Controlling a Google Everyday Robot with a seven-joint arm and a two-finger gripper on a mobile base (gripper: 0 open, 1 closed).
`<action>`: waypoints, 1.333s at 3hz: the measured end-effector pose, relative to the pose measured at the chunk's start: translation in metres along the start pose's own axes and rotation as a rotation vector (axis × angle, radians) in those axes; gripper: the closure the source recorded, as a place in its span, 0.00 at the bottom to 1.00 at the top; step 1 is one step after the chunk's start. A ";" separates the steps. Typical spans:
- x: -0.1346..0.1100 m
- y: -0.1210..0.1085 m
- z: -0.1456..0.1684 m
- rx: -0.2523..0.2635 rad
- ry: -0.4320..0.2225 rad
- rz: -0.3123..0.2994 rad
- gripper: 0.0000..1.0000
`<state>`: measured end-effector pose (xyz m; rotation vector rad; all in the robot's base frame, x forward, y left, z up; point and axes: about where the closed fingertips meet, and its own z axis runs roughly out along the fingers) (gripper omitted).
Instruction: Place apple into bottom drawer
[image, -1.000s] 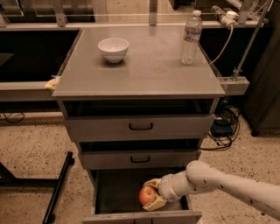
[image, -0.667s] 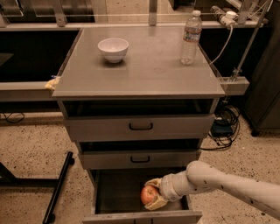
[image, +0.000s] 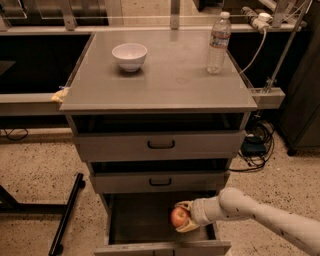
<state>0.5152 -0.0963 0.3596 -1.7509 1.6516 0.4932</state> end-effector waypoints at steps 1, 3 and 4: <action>0.048 -0.018 0.024 0.001 0.006 0.007 1.00; 0.091 -0.032 0.040 0.013 0.059 -0.043 1.00; 0.114 -0.016 0.069 -0.035 0.049 -0.057 1.00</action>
Offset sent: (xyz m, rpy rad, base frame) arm 0.0220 -0.0151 -0.0378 -0.0033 0.0035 -0.0038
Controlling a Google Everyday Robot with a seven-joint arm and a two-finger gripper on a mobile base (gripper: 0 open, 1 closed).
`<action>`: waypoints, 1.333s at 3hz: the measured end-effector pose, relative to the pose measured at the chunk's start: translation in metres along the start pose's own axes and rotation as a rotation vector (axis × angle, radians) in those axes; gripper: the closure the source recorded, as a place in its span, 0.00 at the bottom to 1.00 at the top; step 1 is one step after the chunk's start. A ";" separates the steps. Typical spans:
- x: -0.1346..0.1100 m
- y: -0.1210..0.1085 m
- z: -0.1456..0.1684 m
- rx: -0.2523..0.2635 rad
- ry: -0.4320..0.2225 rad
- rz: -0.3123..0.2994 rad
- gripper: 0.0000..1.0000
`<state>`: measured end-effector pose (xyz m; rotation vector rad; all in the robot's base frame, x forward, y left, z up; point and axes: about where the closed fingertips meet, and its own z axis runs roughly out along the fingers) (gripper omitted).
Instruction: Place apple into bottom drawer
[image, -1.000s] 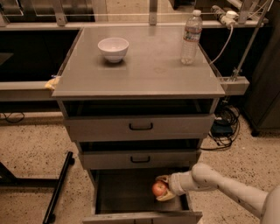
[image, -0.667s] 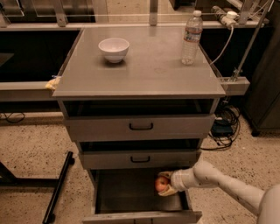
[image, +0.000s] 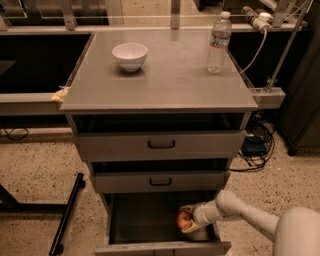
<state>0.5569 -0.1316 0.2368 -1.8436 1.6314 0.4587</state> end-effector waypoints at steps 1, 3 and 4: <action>0.028 -0.005 0.031 -0.012 -0.034 0.018 1.00; 0.060 -0.020 0.061 -0.001 -0.087 0.022 1.00; 0.064 -0.024 0.060 0.008 -0.084 0.023 0.82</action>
Offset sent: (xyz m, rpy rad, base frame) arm 0.0489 -0.0116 -0.0903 0.1184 0.0086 -0.0019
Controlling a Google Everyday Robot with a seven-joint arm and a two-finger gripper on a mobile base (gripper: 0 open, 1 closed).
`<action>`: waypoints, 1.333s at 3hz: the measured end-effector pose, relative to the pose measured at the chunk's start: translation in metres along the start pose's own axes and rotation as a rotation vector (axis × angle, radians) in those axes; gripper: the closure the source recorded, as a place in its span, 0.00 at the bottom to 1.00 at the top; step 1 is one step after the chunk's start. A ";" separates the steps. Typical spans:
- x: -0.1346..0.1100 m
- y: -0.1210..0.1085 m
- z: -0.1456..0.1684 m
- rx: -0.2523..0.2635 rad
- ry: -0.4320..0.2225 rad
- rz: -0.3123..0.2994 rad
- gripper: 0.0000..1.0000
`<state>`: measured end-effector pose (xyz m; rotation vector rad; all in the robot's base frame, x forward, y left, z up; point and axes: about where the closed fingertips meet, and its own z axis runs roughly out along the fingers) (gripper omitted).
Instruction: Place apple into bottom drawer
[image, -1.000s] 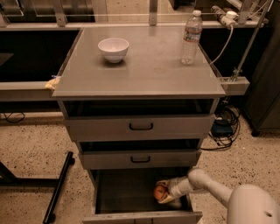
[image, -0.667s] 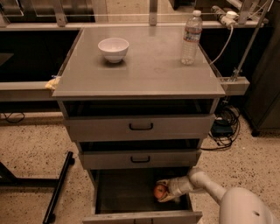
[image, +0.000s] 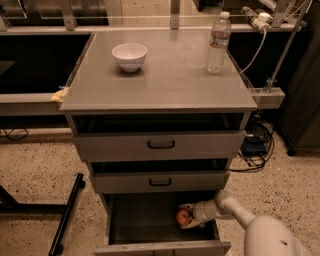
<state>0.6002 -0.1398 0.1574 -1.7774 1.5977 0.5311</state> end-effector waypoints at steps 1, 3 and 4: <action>0.000 0.000 0.000 0.000 0.000 0.000 0.59; 0.000 0.000 0.000 0.000 0.000 0.000 0.11; 0.000 0.000 0.001 -0.001 -0.001 0.000 0.00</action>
Offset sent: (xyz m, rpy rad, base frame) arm 0.0000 0.0000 0.0000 0.0000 0.0000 0.0000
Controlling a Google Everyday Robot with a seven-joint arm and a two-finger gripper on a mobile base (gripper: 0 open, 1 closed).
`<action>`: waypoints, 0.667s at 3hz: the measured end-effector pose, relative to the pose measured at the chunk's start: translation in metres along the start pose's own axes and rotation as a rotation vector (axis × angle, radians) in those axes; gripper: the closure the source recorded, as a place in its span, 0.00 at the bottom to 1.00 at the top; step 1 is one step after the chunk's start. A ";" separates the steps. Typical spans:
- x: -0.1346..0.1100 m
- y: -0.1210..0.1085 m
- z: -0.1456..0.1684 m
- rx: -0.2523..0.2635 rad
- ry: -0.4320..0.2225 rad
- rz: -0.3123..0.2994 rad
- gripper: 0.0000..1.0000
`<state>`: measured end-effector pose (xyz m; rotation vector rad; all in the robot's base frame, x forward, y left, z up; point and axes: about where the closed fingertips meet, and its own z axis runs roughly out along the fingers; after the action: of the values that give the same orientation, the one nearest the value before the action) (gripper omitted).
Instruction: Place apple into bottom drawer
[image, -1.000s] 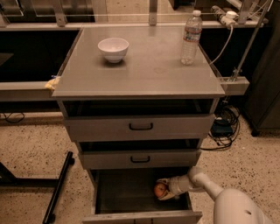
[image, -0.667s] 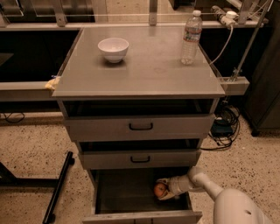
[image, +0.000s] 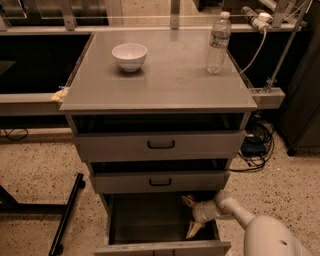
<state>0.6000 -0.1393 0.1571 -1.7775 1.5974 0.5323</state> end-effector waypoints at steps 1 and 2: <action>0.000 0.000 0.000 0.000 0.000 0.000 0.00; 0.001 0.003 -0.005 0.014 0.003 0.006 0.00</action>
Offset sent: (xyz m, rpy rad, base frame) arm -0.0051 -0.0158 0.0095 -0.0041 -0.0190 -0.0403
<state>0.5966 -0.1436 0.1594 -1.7645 1.6053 0.5210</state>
